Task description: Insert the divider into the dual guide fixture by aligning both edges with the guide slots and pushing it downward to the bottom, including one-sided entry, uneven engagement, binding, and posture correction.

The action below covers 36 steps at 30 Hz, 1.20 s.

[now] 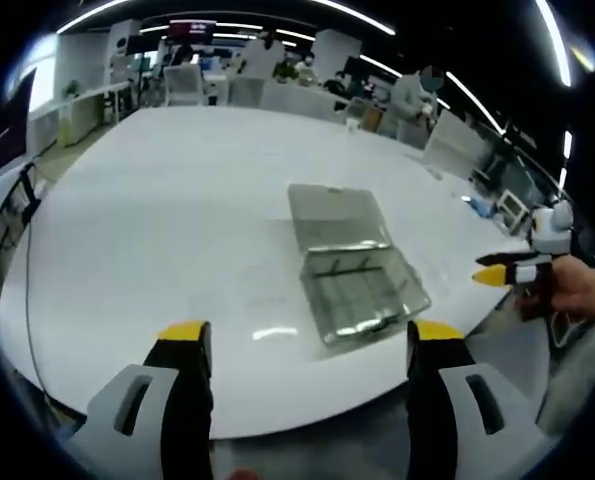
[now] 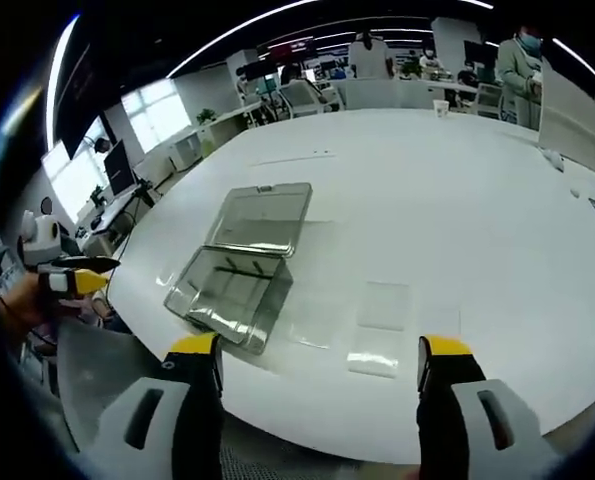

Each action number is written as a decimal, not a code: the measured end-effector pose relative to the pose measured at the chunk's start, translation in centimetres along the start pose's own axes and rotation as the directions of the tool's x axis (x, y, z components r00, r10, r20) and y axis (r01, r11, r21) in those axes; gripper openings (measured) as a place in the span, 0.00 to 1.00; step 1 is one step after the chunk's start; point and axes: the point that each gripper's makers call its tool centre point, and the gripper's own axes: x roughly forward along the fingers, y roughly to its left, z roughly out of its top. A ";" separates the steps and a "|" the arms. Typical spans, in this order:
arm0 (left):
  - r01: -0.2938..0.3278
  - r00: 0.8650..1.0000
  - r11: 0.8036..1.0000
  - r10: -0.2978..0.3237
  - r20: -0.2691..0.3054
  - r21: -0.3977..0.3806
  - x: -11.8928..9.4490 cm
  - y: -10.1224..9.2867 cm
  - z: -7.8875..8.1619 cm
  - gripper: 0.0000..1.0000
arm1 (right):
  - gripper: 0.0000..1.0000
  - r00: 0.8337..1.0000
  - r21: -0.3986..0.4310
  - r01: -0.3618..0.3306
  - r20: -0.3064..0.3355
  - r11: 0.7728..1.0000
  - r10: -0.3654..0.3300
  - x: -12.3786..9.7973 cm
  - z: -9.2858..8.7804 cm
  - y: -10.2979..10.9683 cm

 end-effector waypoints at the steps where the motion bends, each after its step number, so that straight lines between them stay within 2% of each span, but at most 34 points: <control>1: 0.000 1.000 1.000 0.000 0.000 0.000 0.0 0.0 0.0 0.77 | 0.76 1.000 0.000 -0.001 -0.003 1.000 0.001 0.1 0.0 -0.1; 22: -0.004 1.000 1.000 0.004 -0.012 0.005 0.5 -0.6 -0.1 0.75 | 0.50 0.996 -0.011 0.012 -0.090 1.000 -0.013 3.8 -0.8 -3.5; 36: 0.005 1.000 1.000 -0.005 -0.025 0.001 0.9 -0.9 -0.5 0.75 | 0.43 0.987 0.005 0.051 -0.154 0.999 -0.050 5.9 -1.8 -5.1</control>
